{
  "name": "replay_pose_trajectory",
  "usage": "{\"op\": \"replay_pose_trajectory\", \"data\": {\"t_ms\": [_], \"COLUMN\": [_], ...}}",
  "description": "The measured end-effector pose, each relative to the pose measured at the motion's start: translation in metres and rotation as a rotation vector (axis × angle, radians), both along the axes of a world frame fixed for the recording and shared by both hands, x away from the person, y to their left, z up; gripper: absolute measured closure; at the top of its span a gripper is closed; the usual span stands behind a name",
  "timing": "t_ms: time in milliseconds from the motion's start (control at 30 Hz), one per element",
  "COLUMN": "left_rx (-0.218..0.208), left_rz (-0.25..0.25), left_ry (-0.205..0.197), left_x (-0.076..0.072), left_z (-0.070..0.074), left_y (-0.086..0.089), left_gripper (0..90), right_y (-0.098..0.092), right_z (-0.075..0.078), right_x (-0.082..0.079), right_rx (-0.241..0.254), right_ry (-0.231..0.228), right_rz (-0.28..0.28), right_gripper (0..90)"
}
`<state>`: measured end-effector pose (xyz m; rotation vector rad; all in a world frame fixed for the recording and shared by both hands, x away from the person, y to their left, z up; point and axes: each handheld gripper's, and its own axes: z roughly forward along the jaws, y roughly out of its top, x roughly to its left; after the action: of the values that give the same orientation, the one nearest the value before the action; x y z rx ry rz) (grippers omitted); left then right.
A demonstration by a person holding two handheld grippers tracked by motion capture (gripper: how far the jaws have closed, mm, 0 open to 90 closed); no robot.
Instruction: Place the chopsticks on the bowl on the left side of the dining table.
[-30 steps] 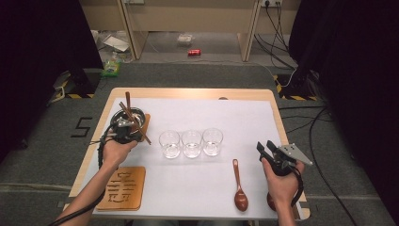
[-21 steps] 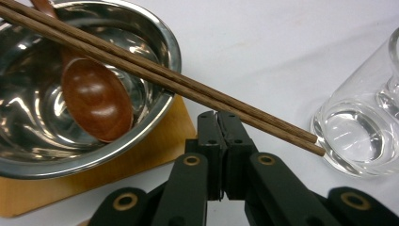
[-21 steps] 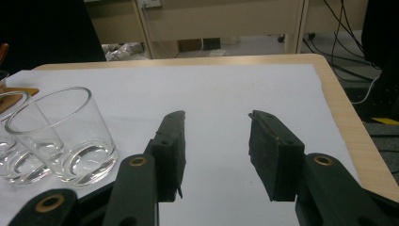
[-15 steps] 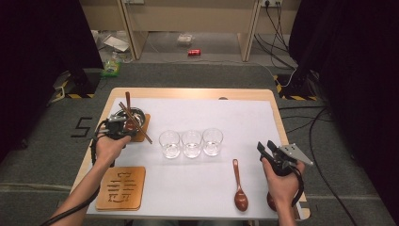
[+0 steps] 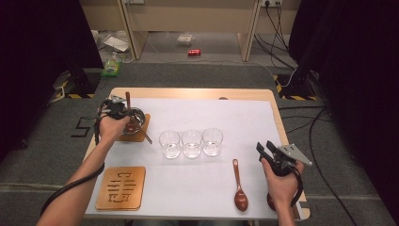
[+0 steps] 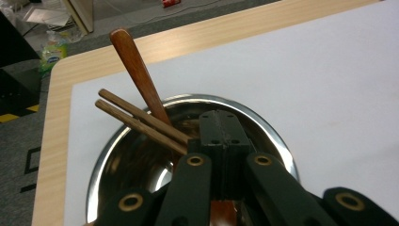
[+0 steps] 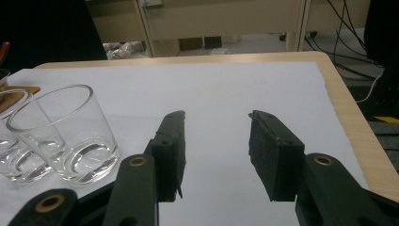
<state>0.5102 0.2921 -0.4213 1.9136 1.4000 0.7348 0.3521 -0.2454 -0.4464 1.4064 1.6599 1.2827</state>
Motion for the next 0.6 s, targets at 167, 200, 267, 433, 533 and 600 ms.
{"op": "replay_pose_trajectory", "data": {"t_ms": [167,200,267,433,533,600], "left_rx": [0.011,0.018,0.026,0.033,0.04,0.039], "left_rz": [0.009,0.011,0.013,0.022,0.017,0.018], "left_ry": [0.017,0.021,0.032,0.045,0.057,0.057], "left_x": [0.016,0.018,0.021,0.024,0.025,0.025], "left_z": [-0.002,-0.003,-0.004,-0.012,-0.016,-0.017], "left_y": [-0.003,-0.003,-0.003,-0.003,-0.003,-0.003], "left_gripper": [89.7,89.7,89.7,89.7,89.7,89.7], "right_y": [0.0,-0.001,-0.002,-0.001,0.0,0.0], "right_z": [-0.001,0.0,0.0,-0.001,-0.001,-0.001], "right_x": [0.0,0.0,0.0,0.0,0.0,0.0], "right_rx": [0.003,0.005,0.006,0.008,0.01,0.006], "right_ry": [0.005,0.004,0.0,0.002,0.008,0.008], "right_rz": [0.002,0.002,0.002,0.004,0.004,0.006], "right_gripper": [56.5,56.5,56.5,56.5,56.5,56.5]}}
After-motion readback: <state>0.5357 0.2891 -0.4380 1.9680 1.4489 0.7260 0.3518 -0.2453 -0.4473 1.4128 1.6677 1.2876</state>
